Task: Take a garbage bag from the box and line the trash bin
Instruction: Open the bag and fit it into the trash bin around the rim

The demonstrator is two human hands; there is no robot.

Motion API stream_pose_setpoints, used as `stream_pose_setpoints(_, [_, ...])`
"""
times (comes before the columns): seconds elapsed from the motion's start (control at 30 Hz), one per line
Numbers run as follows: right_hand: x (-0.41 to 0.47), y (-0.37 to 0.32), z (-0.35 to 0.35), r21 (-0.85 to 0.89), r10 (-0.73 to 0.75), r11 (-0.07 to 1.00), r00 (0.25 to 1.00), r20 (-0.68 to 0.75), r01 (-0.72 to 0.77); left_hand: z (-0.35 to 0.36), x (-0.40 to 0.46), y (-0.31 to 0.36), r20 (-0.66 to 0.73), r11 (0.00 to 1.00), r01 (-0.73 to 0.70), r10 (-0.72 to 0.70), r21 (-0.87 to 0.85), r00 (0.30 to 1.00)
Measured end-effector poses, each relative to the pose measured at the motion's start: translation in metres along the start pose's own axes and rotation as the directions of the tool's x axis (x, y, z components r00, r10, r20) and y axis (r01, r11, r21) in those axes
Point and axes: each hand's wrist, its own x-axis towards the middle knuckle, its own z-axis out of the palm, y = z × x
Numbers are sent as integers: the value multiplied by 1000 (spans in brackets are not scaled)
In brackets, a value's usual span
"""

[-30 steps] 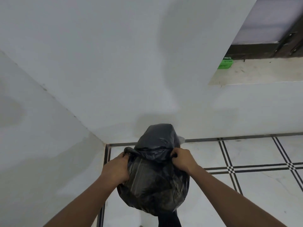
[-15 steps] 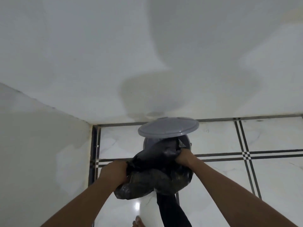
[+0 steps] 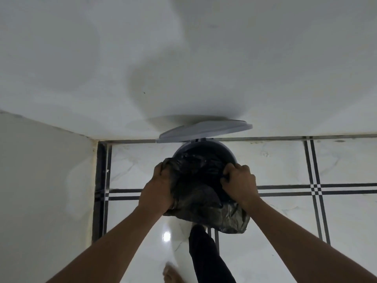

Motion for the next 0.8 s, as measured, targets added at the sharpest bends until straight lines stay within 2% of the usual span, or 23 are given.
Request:
stream_pose_setpoints(0.1, [12, 12, 0, 52, -70, 996, 993, -96, 75, 8, 15, 5, -49, 998, -60, 62, 30, 997])
stream_pose_setpoints(0.23, [30, 22, -4, 142, -162, 971, 968, -189, 190, 11, 37, 6, -146, 962, -177, 209, 210, 967])
stream_pose_setpoints(0.43, [60, 29, -19, 385, -233, 897, 972, 2, 214, 13, 81, -10, -172, 901, -233, 311, 365, 935])
stream_pose_setpoints(0.5, [70, 30, -17, 488, -257, 847, 966, 26, 212, 17, 100, -13, -145, 908, -242, 306, 342, 941])
stream_pose_setpoints(0.53, [74, 32, -14, 482, -264, 845, 964, -3, 233, 18, 110, -15, -85, 926, -234, 270, 296, 959])
stream_pose_setpoints(0.6, [83, 36, -7, 310, -324, 885, 938, -123, 346, 16, 123, -14, 60, 948, -264, 258, 177, 964])
stream_pose_setpoints(0.63, [87, 39, -3, 156, -383, 898, 905, -184, 412, 16, 129, -16, 70, 952, -275, 268, 132, 961])
stream_pose_setpoints(0.67, [91, 42, 1, -7, -447, 889, 865, -226, 458, 15, 133, -18, 59, 948, -273, 266, 163, 962])
stream_pose_setpoints(0.7, [93, 43, 3, -130, -488, 873, 840, -235, 471, 14, 134, -19, 0, 926, -262, 272, 273, 962])
stream_pose_setpoints(0.77, [99, 43, 6, -259, -471, 872, 857, -208, 416, 13, 130, -22, -105, 775, -241, 367, 584, 924])
stream_pose_setpoints(0.8, [103, 42, 6, -289, -439, 879, 881, -176, 380, 12, 126, -22, -120, 757, -211, 356, 618, 927])
